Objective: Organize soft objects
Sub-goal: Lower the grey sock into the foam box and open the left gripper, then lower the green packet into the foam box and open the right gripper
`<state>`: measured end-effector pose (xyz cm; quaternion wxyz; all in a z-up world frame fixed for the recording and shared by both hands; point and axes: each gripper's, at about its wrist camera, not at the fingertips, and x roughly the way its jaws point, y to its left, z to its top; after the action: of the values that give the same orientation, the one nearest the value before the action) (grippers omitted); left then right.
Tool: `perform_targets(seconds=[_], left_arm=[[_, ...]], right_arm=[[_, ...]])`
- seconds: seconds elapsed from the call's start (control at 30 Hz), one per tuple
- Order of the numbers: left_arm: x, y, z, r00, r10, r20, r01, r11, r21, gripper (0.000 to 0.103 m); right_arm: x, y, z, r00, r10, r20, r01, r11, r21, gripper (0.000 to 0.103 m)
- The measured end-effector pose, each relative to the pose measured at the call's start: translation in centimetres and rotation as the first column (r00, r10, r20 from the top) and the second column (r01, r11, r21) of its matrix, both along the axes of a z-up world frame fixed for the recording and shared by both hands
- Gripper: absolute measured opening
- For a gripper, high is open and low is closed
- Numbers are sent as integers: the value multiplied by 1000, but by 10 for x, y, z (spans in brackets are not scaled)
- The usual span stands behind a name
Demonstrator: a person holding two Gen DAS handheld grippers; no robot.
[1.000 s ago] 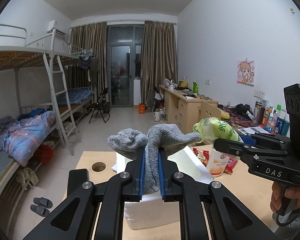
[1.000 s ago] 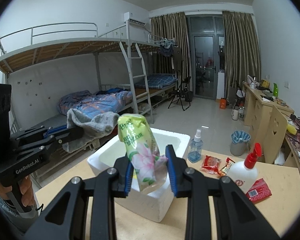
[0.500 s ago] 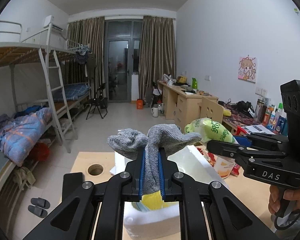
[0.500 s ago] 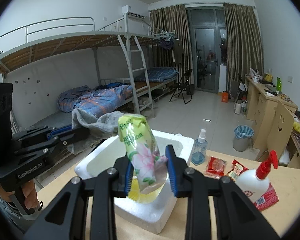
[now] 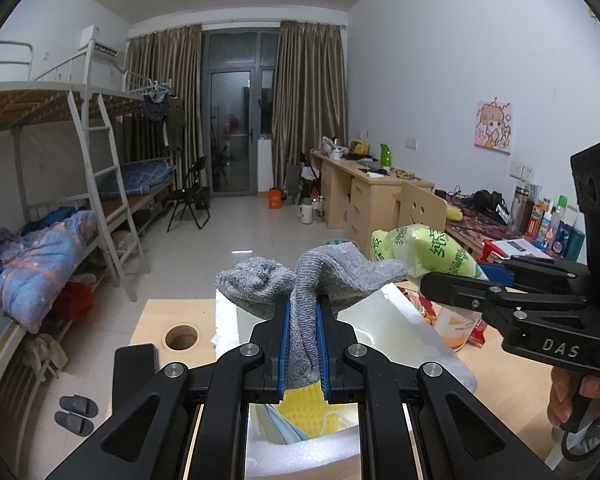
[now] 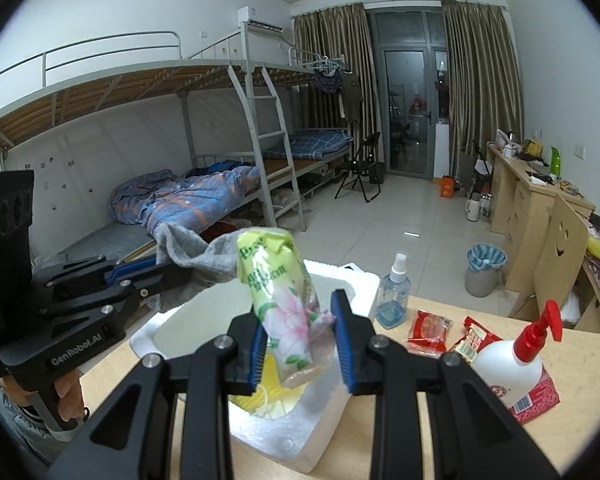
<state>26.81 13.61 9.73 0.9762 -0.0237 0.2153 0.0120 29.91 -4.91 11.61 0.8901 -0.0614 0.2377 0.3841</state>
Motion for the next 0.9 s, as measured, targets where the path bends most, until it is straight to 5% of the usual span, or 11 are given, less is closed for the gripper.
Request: perform_targets(seconds=[0.3, 0.47, 0.9], left_arm=[[14, -4, -10, 999, -3, -32, 3, 1000, 9, 21], [10, -1, -11, 998, 60, -3, -60, 998, 18, 99], [-3, 5, -11, 994, 104, 33, -105, 994, 26, 101]], right_arm=[[1, -1, 3, 1000, -6, 5, 6, 1000, 7, 35], [3, -3, 3, 1000, -9, 8, 9, 1000, 9, 35], [8, 4, -3, 1000, 3, 1, -3, 1000, -2, 35]])
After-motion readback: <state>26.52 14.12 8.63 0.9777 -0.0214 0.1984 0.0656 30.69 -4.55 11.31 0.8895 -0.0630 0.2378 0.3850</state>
